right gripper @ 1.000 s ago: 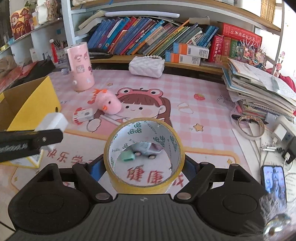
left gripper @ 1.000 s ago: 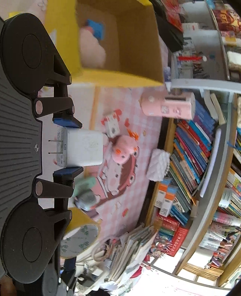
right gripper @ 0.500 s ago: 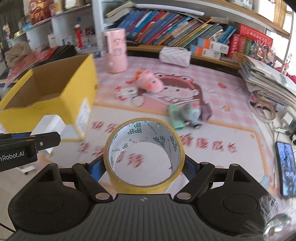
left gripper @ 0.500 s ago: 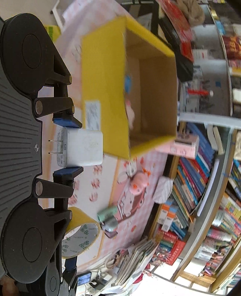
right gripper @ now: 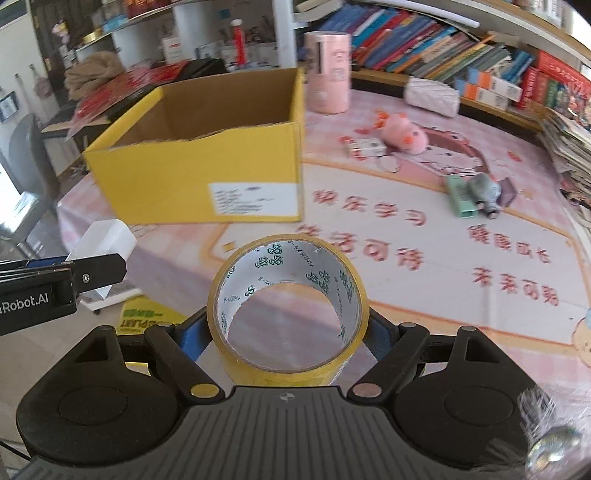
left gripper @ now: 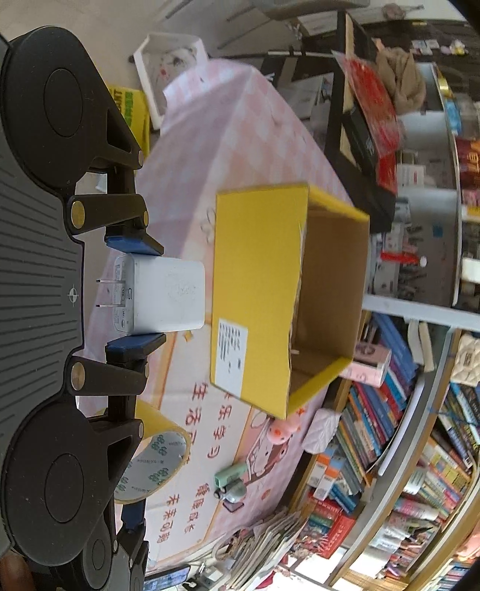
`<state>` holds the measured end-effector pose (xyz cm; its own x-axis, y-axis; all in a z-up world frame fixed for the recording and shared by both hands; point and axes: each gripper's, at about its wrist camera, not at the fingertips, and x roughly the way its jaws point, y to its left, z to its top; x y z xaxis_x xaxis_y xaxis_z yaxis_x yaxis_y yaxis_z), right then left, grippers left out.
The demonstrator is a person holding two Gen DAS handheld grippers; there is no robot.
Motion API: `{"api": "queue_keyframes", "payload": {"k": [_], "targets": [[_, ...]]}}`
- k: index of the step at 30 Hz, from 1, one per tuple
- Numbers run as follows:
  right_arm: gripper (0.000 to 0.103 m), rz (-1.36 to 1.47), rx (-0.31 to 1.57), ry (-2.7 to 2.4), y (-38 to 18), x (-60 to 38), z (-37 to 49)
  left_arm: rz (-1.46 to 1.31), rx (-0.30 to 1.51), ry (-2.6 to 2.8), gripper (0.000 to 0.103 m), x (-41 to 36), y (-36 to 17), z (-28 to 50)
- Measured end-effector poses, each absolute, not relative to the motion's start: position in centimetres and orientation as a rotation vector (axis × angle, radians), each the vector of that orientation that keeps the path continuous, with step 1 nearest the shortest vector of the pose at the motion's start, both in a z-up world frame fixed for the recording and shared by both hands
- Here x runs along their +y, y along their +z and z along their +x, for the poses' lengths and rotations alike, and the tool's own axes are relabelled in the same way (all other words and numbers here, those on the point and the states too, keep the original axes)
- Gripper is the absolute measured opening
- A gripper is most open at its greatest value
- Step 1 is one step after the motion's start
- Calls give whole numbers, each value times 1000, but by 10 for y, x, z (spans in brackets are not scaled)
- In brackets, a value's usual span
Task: Organize objects
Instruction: 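Carry the white charger and the tape roll toward the yellow box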
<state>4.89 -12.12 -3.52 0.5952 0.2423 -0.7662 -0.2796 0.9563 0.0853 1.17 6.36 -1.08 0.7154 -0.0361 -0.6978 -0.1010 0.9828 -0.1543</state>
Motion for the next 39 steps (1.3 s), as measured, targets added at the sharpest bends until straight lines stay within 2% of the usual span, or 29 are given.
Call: {"api": "queue_keyframes", "payload": {"k": [19, 39], "targets": [[82, -87, 797, 349, -14, -76, 24, -219, 675, 70, 41, 103, 7, -19], [82, -88, 745, 320, -3, -77, 23, -221, 621, 17, 41, 105, 21, -9]]}}
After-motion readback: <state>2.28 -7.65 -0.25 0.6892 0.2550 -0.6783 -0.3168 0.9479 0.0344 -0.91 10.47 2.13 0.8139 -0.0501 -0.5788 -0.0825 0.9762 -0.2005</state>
